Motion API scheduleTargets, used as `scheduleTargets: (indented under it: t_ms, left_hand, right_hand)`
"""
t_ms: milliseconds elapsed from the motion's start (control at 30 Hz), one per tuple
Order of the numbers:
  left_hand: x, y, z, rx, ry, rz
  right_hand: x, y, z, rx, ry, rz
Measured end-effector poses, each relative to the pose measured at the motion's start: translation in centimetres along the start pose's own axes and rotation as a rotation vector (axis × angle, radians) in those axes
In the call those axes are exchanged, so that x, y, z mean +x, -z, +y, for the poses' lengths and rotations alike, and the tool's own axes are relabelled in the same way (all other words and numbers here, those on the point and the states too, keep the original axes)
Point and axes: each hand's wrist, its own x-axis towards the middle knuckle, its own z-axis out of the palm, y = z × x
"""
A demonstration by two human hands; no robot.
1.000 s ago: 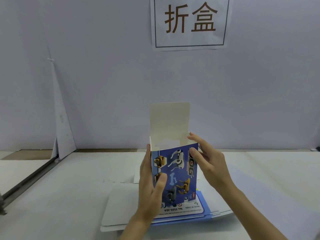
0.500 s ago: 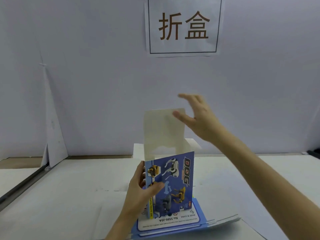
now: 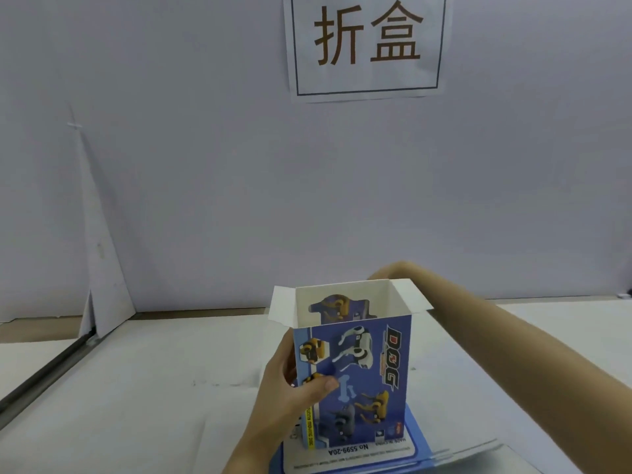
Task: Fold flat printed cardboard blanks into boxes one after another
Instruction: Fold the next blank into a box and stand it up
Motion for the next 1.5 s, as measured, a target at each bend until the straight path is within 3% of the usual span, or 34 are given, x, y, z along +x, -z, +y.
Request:
scheduleTargets:
  t_ms: [67, 200, 333, 433, 533, 667, 800, 867, 900, 967, 1100, 1167, 1267, 1333, 1433, 1500]
  left_hand:
    - [-0.1, 0.0, 0.0, 0.009, -0.003, 0.009]
    - [-0.3, 0.0, 0.3, 0.003, -0.013, 0.011]
    - [-0.4, -0.1, 0.6, 0.003, -0.015, -0.001]
    - [-0.4, -0.2, 0.6, -0.005, -0.011, 0.000]
    - [-0.6, -0.3, 0.7, 0.001, -0.015, 0.011]
    - [-0.6, -0.3, 0.7, 0.005, -0.023, 0.009]
    - [-0.7, -0.4, 0.6, 0.032, -0.014, 0.013]
    - [-0.7, -0.3, 0.4, 0.050, -0.016, 0.018]
    - [-0.7, -0.3, 0.3, 0.055, -0.013, 0.021]
    - [-0.7, -0.1, 0.2, 0.050, -0.004, 0.020]
    - [-0.5, -0.1, 0.4, 0.028, 0.010, 0.004]
    - [-0.4, -0.1, 0.3, 0.021, 0.011, -0.001]
    - [-0.4, -0.1, 0.4, 0.014, 0.005, -0.004]
    - [-0.4, -0.1, 0.4, 0.014, 0.003, -0.011]
    - [-0.5, -0.1, 0.5, 0.005, -0.002, -0.016]
    - [-0.5, -0.1, 0.5, -0.008, -0.001, -0.017]
  right_hand:
    - [0.5, -0.3, 0.7, 0.009, 0.053, 0.048]
    - [-0.3, -0.6, -0.1, 0.120, 0.148, -0.025]
    - [-3.4, 1.6, -1.6, 0.313, 0.259, 0.248]
    - [-5.9, 2.9, -3.1, -0.054, 0.367, 0.612]
    - [-6.6, 1.9, -4.0, -0.412, 0.345, 0.760]
    - [-7.3, 0.7, -3.4, -0.448, 0.398, 0.908]
    - [-7.7, -0.3, -2.9, -0.668, 0.615, 1.198]
    - [-7.3, -0.8, -2.9, -0.812, 0.597, 1.148]
    - [-6.9, -1.1, -2.8, -0.774, 0.583, 1.101]
    - [-6.6, -1.4, -2.7, -0.487, 0.574, 1.048]
    - [-7.2, -0.4, -3.4, 0.318, 0.580, 1.030]
    - [-8.2, 0.6, -3.7, 0.587, 0.573, 0.845]
    - [-8.8, 1.0, -3.6, 0.544, 0.506, 0.516]
    - [-8.7, 0.8, -3.4, 0.475, 0.481, 0.464]
    - [-9.1, 0.8, -3.3, 0.705, 0.496, 0.337]
    - [-9.2, 0.8, -3.3, 0.718, 0.524, 0.311]
